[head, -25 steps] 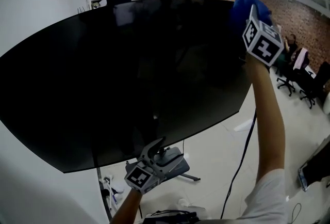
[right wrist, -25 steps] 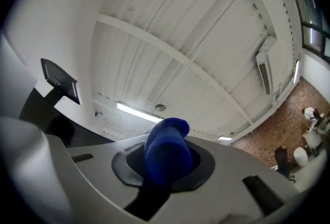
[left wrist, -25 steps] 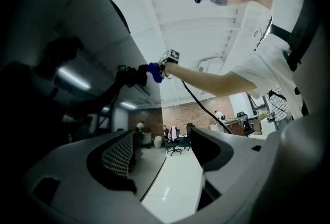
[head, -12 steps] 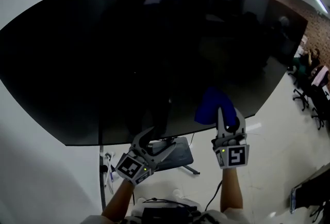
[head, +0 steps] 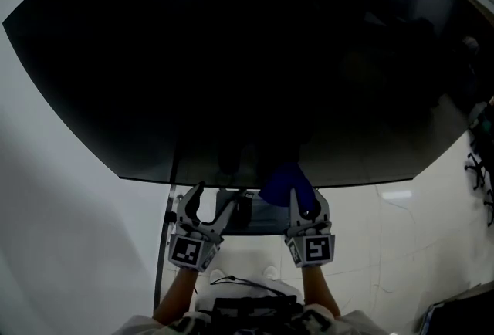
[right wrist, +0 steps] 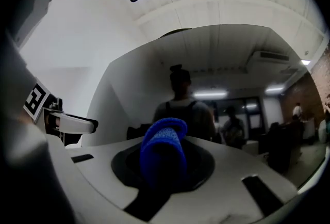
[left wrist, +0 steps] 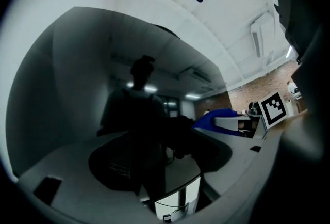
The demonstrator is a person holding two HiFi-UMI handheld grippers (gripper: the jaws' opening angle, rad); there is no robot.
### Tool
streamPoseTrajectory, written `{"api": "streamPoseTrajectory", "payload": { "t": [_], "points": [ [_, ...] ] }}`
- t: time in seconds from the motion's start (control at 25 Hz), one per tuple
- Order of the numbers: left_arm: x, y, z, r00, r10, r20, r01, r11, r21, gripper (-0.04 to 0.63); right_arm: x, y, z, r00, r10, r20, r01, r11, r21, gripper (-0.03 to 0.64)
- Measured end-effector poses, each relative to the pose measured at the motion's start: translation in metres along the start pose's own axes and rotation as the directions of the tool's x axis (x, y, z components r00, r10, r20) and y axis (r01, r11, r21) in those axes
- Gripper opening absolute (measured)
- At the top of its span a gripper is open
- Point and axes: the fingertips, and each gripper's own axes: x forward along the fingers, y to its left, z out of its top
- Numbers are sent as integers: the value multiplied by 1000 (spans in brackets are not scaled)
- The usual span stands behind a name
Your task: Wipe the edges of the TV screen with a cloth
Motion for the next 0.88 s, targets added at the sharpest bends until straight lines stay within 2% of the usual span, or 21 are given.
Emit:
{"api": "streamPoseTrajectory", "payload": {
  "t": [0.08,0.2,0.44,0.88],
  "points": [
    [-8,14,-8,999,45,2,-45,999,-16,307,8,11,-8,1000,24,1,-24,1000,-6,72],
    [-12,27,-8,997,71,0,-71,997,-18,307,18,23,-9,999,44,-8,-44,999,7,72],
    [-3,20,-8,998,68,-2,-68,998,-6,307,18,15,-18,1000,25,-16,-25,1000,3,71],
    [-4,10,-2,999,45,-4,-45,999,-17,307,7,18,-9,999,24,-29,-23,998,54,71]
  ]
}}
